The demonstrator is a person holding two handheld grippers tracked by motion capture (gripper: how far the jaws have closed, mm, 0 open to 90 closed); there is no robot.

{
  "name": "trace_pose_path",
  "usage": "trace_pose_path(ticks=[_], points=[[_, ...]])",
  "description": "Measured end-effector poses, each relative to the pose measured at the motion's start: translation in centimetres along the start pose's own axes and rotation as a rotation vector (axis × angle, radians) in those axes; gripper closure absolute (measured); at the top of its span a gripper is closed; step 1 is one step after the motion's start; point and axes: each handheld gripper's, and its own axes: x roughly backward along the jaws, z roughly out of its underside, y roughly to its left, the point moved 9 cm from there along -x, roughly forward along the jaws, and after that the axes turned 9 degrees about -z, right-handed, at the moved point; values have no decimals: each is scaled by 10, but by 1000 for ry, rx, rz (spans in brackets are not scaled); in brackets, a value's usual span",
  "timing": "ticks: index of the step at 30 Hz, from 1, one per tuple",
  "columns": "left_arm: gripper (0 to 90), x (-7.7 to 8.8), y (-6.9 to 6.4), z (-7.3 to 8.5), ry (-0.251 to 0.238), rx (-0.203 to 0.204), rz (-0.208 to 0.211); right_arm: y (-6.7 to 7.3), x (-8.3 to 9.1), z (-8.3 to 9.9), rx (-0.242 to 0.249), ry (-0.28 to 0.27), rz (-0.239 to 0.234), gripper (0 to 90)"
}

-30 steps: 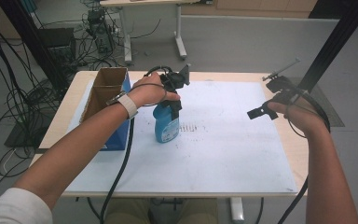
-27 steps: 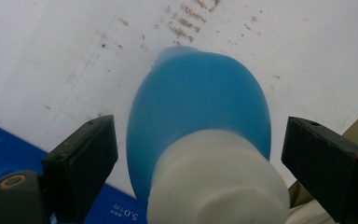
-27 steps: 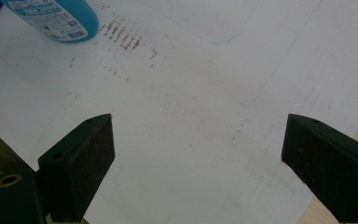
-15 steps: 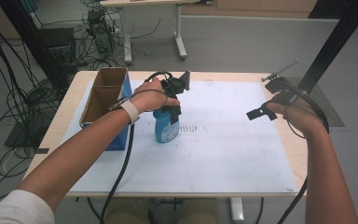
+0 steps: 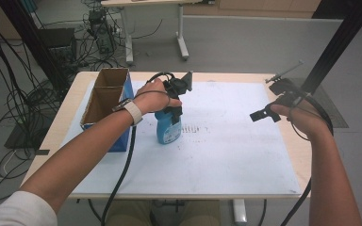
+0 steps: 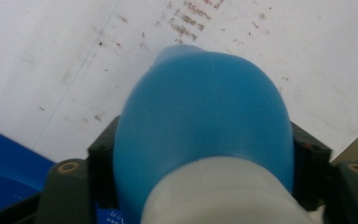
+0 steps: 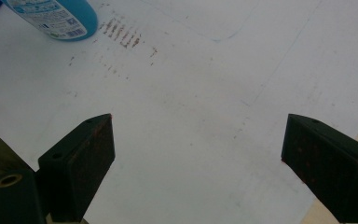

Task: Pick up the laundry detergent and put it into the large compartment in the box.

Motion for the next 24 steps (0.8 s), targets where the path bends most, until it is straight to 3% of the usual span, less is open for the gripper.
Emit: trace_pose_path(ticks=[8,24], points=[[382,1,-3,0,-5,-1,-41,0,0,1,-3,-4,0,93],[389,0,-4,1,-4,16,-47,1,-2,-2,3,-2,-1,93]])
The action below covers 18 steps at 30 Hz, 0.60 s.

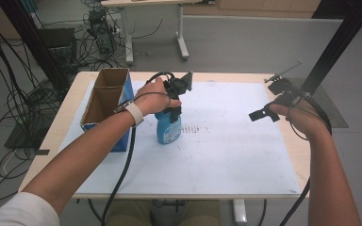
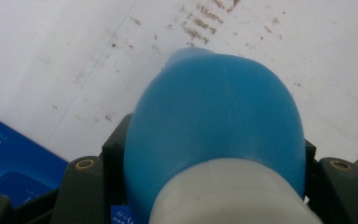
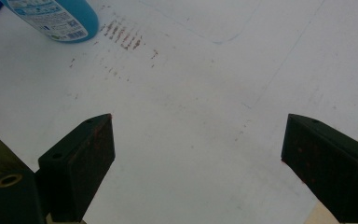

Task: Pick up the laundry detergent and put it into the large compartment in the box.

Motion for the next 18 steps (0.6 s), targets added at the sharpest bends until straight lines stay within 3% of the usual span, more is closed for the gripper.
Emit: trace_pose_path(ticks=[18], points=[[389,0,-1,1,-2,8,-4,1,1,-2,-2,0,2,94]])
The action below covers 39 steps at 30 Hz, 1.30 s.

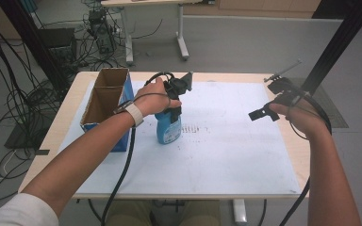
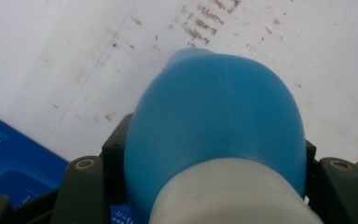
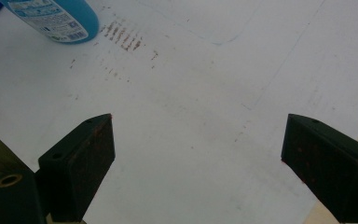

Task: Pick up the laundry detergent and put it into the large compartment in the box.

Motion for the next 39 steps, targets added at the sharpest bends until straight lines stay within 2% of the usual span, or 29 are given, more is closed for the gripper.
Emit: trace_pose_path(ticks=[39], points=[[388,0,-1,0,2,9,-5,0,1,0,1,-3,2,94]])
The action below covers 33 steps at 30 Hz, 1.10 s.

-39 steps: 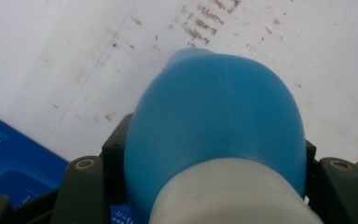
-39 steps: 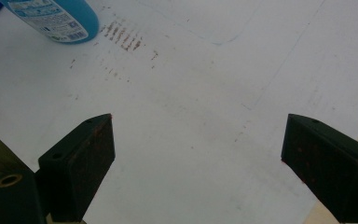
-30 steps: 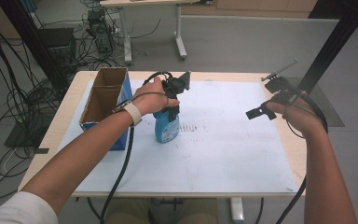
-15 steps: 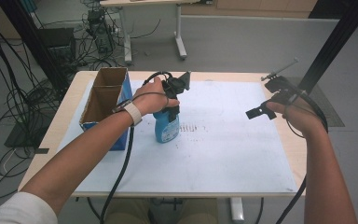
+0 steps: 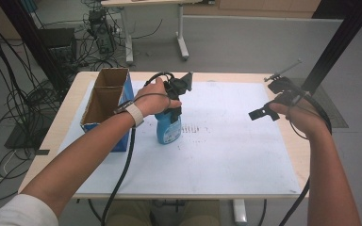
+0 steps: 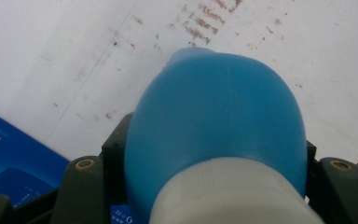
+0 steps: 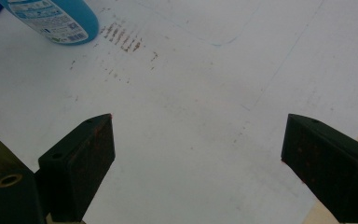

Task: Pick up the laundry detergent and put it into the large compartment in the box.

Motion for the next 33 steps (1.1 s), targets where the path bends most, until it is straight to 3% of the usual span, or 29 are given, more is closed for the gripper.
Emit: trace_pose_path(ticks=[33], points=[[388,0,0,0,3,2,-1,2,1,1,0,0,5,94]])
